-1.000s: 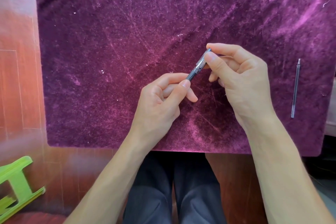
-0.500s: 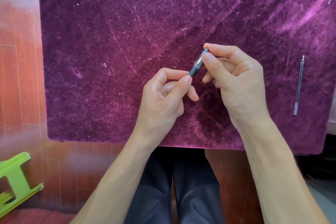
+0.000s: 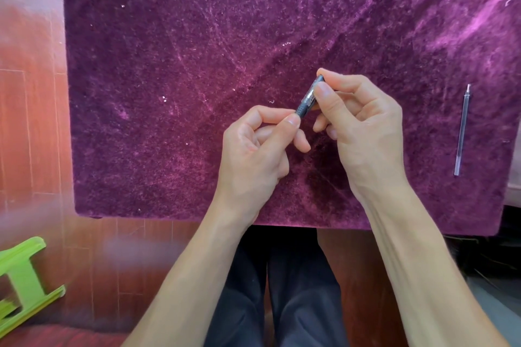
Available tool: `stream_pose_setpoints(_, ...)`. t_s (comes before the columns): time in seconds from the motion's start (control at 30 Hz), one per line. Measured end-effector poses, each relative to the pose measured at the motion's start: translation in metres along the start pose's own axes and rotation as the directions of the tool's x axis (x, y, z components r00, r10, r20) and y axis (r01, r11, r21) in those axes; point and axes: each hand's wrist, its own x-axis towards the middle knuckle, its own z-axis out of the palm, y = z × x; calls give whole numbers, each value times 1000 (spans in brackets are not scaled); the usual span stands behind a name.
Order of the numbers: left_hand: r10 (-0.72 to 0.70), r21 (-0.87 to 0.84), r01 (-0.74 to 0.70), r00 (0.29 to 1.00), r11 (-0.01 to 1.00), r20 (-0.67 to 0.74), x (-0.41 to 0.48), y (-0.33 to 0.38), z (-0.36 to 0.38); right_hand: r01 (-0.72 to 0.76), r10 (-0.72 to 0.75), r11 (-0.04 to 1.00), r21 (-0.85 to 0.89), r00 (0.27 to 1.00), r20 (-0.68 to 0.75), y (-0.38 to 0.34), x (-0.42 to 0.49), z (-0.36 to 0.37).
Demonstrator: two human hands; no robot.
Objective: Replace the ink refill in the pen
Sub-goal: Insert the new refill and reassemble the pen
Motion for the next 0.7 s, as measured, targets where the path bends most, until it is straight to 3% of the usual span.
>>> stream_pose_setpoints(0.23, 9, 34, -9, 1000, 999, -22, -3, -2, 4, 2, -1, 999, -49, 1000, 9, 3, -1, -2)
stream_pose_setpoints(0.47, 150, 409, -115, 987, 905, -54, -8, 1, 6, 0, 0, 1000, -15, 1000, -9, 4, 2, 4)
stream_pose_setpoints(0.7, 241, 576, -127, 962, 807, -126, 7, 4, 5, -50, 51, 998, -41, 999, 20, 2, 13, 13)
